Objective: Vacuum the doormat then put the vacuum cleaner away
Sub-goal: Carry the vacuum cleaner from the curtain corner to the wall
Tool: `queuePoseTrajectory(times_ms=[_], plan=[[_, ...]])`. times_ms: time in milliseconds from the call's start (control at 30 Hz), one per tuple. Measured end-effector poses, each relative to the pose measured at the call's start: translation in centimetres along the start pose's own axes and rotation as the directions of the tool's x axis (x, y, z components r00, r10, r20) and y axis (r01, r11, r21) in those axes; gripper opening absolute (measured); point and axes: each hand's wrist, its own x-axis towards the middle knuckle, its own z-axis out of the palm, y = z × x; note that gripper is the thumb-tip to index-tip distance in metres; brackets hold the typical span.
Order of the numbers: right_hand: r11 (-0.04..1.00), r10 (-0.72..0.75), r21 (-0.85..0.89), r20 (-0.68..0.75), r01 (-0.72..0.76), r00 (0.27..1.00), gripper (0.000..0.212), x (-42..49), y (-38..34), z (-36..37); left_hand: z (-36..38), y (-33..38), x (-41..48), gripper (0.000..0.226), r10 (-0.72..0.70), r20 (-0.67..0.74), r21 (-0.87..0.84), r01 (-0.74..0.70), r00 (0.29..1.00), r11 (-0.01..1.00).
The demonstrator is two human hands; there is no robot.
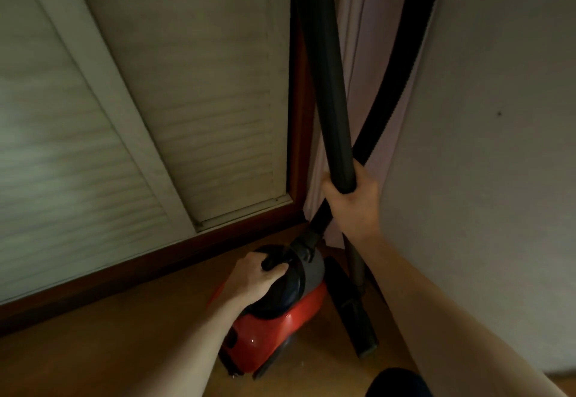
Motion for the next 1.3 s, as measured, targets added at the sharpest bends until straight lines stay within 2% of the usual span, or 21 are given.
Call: queuePoseTrajectory(times_ms=[200,400,567,633,733,967,1033,1300], plan=[[0.999,0.039,-0.003,-0.004,-0.039,0.999,0.033,3.6,-12.2,-1.3,-9.2,8.8,-5.4,0.026,-0.019,-0.009,0.012,0.019,1.000,1.000],[0.994,0.099,-0.043,-0.014,-0.100,0.995,0.045,8.1,-28.4,-2.9,-21.0,18.1,-12.9,0.050,-0.044,-0.021,-0.033,0.043,0.999,0.999],[0.990,0.132,-0.044,0.012,-0.132,0.991,0.024,11.0,-42.8,-4.0,-31.2,26.4,-21.0,0.057,-0.065,-0.022,-0.070,0.063,0.998,0.996],[0.991,0.127,-0.034,0.024,-0.126,0.992,0.023,11.8,-47.6,-4.2,-34.6,29.1,-24.0,0.059,-0.054,-0.031,-0.076,0.052,0.998,0.996],[0.994,0.102,-0.038,0.052,-0.100,0.993,0.024,12.1,-53.4,-4.2,-38.2,31.7,-28.1,0.045,-0.060,-0.073,-0.062,0.055,0.996,0.997],[1.000,0.024,-0.001,0.124,-0.024,0.992,0.033,9.0,-58.4,-2.0,-41.7,31.7,-33.0,0.036,-0.060,-0.233,-0.038,0.053,0.971,0.998],[1.000,0.008,0.019,0.157,-0.011,0.988,0.028,8.3,-59.0,-1.0,-42.2,31.1,-33.9,0.036,-0.080,-0.253,-0.036,0.073,0.964,0.997],[0.991,-0.069,0.132,0.329,0.026,0.942,0.028,6.9,-61.1,3.9,-44.4,28.9,-37.0,0.034,-0.282,-0.383,-0.086,0.270,0.879,0.959]])
